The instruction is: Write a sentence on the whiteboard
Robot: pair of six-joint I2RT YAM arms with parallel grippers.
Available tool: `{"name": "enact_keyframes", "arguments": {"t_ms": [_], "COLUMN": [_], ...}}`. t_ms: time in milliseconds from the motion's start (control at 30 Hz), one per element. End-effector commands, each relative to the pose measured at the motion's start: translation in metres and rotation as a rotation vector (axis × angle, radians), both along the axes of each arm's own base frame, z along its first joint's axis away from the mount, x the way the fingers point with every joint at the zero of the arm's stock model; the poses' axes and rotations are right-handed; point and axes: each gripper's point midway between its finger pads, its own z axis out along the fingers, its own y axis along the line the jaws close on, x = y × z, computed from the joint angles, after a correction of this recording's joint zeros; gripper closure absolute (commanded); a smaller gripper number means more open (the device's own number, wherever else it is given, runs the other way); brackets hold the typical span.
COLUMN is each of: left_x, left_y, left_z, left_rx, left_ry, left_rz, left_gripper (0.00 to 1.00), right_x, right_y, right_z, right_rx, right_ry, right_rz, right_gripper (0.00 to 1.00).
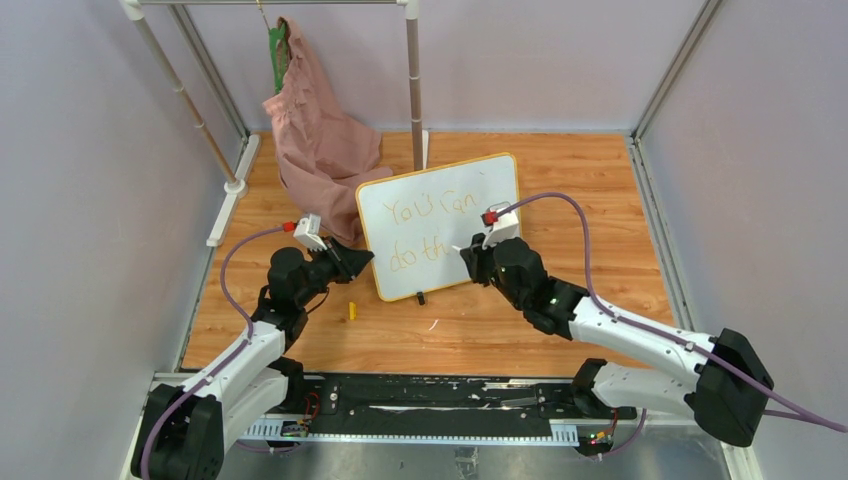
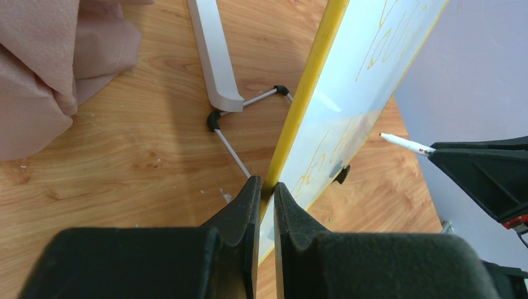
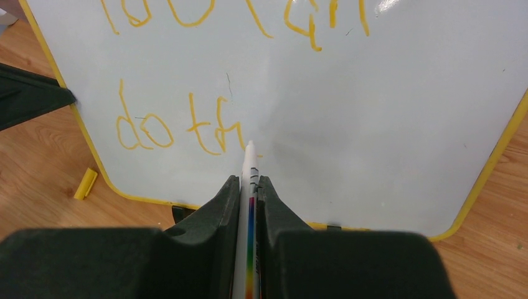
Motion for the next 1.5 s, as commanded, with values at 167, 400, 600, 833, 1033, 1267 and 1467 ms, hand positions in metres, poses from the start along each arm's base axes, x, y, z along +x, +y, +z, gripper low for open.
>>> {"name": "enact_keyframes", "arguments": {"t_ms": [167,400,600,833,1033,1267,1467], "left_x": [0.001,0.001,0.001,0.001,0.001,0.001,0.001], "left_y": [-0.003,-0.003,-0.003,-0.003,-0.003,-0.003,-0.003], "left_z": [0.015,0.015,0.016,0.016,0.016,0.016,0.016], "left_rx": [-0.025,-0.025,-0.027,-0.027,-0.027,-0.028,-0.027], "left_ry": [-0.056,-0.055,-0.056,-0.057,-0.058,-0.058,-0.057], "left_rz": [-0.009,-0.009,-0.010,-0.009,-0.009,-0.009,-0.010], "left_gripper": [1.00,1.00,1.00,1.00,1.00,1.00,1.00], "right_x": [0.011,0.016,0.022,0.026,0.029,0.028,0.025], "right_y": [0.004,0.005,0.006,0.004,0.003,0.004,0.002], "right_z": [0.005,0.010,0.011,0.005,0.003,-0.006,-0.016], "right_rx": [0.000,0.016,0.006,-0.005,-0.009,-0.019,-0.029], "right_ry": [-0.019,-0.040,-0.049,-0.040,-0.035,-0.016,0.010], "right_rz": [-0.011,-0.032,-0.049,-0.068,-0.077,-0.067,-0.065], "right_gripper": [1.00,1.00,1.00,1.00,1.00,1.00,1.00]}}
